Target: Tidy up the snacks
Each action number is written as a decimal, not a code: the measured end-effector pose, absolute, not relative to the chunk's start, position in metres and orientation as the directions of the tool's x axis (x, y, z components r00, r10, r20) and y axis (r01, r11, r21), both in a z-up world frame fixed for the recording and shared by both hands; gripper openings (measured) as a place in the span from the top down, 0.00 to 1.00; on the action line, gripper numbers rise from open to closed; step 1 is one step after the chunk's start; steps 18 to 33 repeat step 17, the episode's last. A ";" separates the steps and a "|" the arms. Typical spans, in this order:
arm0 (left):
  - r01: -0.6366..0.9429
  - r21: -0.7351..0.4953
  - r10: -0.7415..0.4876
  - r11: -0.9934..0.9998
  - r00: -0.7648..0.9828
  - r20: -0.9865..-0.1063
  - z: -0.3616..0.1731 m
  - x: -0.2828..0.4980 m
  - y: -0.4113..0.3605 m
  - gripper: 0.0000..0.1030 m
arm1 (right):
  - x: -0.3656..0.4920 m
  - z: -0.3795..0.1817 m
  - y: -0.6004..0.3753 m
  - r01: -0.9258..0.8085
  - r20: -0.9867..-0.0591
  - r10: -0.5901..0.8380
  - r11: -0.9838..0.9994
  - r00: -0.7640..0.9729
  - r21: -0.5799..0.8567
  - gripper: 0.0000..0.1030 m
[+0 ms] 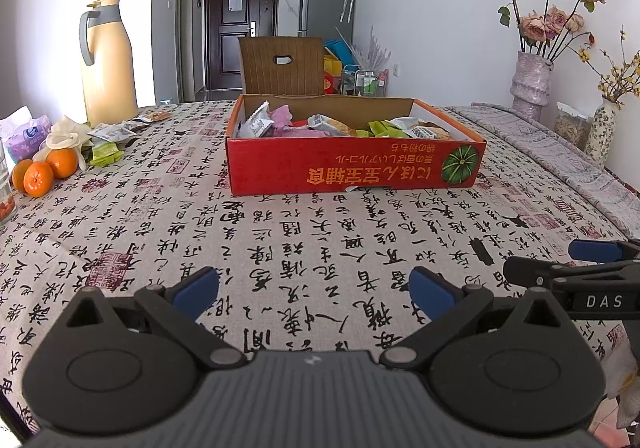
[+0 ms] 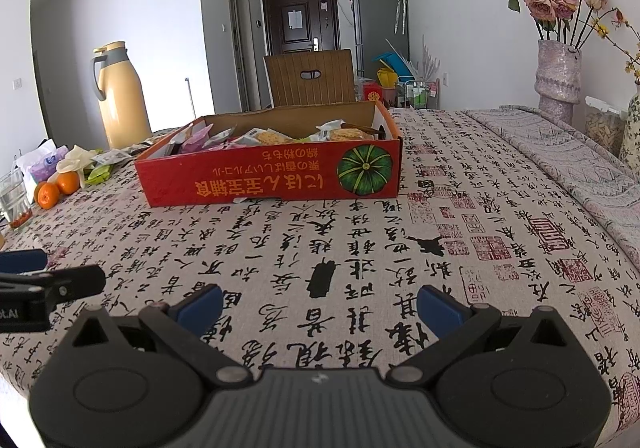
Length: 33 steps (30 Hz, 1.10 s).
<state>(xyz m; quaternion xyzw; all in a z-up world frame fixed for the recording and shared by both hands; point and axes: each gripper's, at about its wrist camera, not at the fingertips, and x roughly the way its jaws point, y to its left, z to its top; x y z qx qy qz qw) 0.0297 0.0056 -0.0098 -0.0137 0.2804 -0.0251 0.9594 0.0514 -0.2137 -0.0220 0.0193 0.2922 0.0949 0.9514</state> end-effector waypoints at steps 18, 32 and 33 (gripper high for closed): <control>0.048 -0.043 -0.063 0.998 0.838 -0.542 -0.012 0.030 0.003 0.00 | 0.051 -0.022 -0.213 -0.170 -0.555 0.192 0.981 0.810 0.092 0.00; 0.048 -0.043 -0.063 0.998 0.838 -0.542 -0.012 0.030 0.003 0.00 | 0.051 -0.022 -0.213 -0.170 -0.555 0.192 0.981 0.810 0.092 0.00; 0.048 -0.043 -0.063 0.998 0.838 -0.542 -0.012 0.030 0.003 0.00 | 0.051 -0.022 -0.213 -0.170 -0.555 0.192 0.981 0.810 0.092 0.00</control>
